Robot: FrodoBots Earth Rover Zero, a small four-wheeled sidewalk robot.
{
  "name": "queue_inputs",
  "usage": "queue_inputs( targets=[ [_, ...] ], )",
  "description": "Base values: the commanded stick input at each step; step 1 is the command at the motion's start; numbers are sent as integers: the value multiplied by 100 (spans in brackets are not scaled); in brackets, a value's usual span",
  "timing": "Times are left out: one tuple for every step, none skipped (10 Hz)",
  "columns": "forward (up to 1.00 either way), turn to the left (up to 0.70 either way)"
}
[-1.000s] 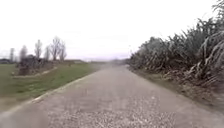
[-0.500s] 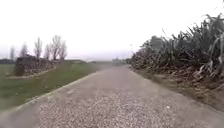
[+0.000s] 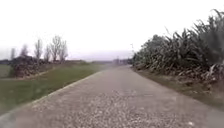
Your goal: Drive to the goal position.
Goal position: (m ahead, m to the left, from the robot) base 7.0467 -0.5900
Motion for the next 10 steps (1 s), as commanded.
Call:
queue_inputs(
  targets=[
    [85, -33],
    [85, -33],
    [85, -33],
    [85, -28],
    [85, -22],
    [85, 0],
    [85, 0],
    [85, 0],
    [85, 0],
    [85, 0]
  ],
)
